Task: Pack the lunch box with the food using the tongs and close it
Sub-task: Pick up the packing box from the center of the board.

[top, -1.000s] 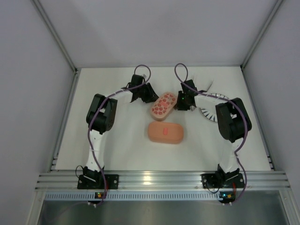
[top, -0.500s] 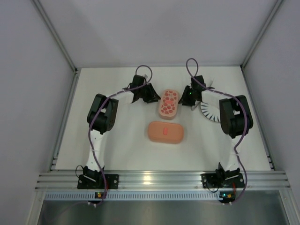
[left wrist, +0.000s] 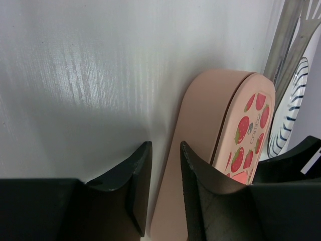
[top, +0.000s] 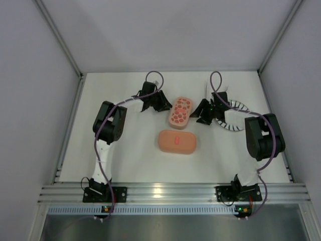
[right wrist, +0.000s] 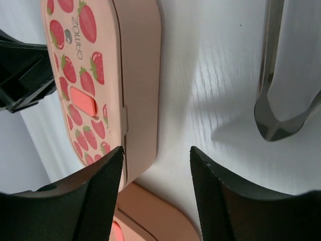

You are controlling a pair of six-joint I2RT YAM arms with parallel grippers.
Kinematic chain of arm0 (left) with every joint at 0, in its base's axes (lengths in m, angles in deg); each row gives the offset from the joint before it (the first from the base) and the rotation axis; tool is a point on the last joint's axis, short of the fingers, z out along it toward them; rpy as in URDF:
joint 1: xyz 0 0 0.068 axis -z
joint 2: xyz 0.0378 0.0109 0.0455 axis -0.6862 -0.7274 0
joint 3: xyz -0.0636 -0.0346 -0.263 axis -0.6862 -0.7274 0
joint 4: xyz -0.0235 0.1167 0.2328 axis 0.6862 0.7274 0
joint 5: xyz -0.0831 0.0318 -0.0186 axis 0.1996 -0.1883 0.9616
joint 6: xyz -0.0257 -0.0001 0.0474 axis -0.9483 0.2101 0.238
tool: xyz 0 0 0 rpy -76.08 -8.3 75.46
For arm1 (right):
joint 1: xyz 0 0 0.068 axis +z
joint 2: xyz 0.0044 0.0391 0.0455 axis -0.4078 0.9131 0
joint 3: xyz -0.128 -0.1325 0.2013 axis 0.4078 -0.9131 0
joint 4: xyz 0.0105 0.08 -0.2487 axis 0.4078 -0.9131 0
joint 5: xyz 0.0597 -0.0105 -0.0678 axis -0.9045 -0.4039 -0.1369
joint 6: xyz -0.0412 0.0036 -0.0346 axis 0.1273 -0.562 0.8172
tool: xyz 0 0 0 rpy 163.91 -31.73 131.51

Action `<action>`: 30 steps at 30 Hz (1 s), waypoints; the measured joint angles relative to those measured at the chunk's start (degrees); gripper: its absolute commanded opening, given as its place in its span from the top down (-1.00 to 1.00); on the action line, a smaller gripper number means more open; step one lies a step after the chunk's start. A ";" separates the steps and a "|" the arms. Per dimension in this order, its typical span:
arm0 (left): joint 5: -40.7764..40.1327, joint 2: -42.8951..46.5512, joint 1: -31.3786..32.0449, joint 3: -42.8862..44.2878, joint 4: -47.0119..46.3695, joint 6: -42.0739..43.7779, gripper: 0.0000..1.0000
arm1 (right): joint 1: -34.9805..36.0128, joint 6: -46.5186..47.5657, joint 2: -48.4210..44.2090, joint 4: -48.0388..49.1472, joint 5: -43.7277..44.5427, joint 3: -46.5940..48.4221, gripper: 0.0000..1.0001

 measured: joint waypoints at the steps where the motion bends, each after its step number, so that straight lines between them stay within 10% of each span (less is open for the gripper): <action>1: 0.00 0.00 0.00 0.00 0.00 0.00 0.30 | -0.13 -0.48 -0.74 0.79 -0.44 -1.03 -0.14; 30: 0.00 0.09 0.61 -0.02 0.55 -0.09 0.32 | -1.73 -12.46 5.05 26.58 -10.08 -9.49 -0.26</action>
